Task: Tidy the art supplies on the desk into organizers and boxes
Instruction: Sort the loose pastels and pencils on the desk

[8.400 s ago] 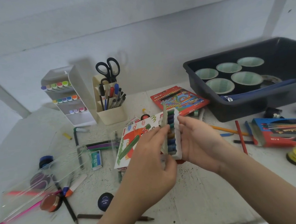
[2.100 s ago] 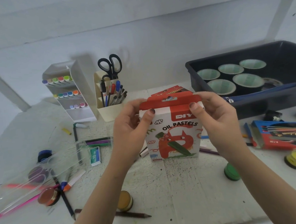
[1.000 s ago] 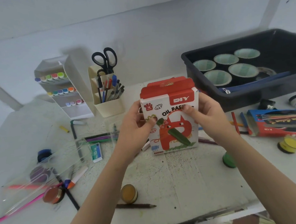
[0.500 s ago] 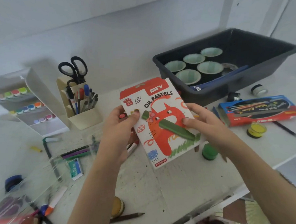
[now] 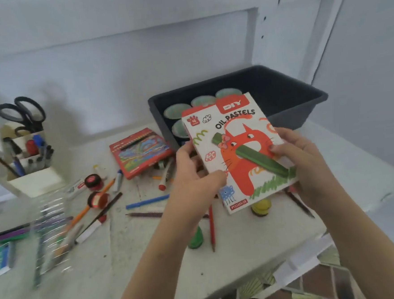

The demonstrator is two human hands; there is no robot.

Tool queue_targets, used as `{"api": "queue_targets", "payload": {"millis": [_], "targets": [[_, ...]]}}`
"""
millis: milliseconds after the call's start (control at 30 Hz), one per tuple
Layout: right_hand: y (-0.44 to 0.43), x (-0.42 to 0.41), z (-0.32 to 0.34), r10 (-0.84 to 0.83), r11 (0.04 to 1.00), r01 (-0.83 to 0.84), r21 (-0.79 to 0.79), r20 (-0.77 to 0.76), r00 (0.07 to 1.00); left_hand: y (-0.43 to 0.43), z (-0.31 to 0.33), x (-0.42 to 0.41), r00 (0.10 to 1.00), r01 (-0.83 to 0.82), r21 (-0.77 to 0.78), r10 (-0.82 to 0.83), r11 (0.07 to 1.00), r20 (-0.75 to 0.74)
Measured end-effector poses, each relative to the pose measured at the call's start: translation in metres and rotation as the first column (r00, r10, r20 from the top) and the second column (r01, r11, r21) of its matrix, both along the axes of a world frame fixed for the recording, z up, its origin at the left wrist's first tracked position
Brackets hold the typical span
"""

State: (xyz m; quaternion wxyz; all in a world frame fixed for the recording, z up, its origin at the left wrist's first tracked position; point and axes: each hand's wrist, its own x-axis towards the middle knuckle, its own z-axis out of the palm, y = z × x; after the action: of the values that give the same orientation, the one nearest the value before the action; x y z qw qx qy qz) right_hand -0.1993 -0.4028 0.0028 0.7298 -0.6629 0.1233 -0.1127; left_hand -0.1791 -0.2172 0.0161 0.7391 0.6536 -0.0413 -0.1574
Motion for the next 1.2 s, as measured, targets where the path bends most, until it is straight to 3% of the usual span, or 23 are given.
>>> {"api": "queue_targets", "payload": {"millis": [167,267,500,767,967,1200], "targets": [[-0.100,-0.009,0.001,-0.200,0.966,0.200,-0.164,0.019,0.980,-0.102,-0.012,-0.004,0.990,0.124,0.125,-0.132,0.984,0.058],[-0.158,-0.023,-0.004,-0.250,0.946,0.257,-0.198,0.061,0.966,-0.158,-0.019,-0.008,0.982,0.184,0.165,-0.189,0.969,0.012],[-0.256,-0.038,-0.032,-0.317,0.913,0.298,-0.280,-0.023,0.948,-0.252,-0.039,-0.030,0.966,0.259,0.111,-0.258,0.960,-0.021],[-0.275,-0.021,-0.071,-0.318,0.880,0.239,-0.411,-0.135,0.938,-0.279,-0.051,-0.040,0.958,0.286,0.246,-0.283,0.926,-0.047],[-0.260,-0.014,-0.073,-0.259,0.685,0.147,-0.714,-0.049,0.965,-0.276,-0.055,-0.037,0.960,0.269,0.447,-0.272,0.853,-0.058],[-0.247,-0.005,-0.072,-0.181,0.569,0.056,-0.820,-0.059,0.982,-0.262,-0.050,-0.035,0.972,0.236,0.410,-0.223,0.881,-0.079]]}}
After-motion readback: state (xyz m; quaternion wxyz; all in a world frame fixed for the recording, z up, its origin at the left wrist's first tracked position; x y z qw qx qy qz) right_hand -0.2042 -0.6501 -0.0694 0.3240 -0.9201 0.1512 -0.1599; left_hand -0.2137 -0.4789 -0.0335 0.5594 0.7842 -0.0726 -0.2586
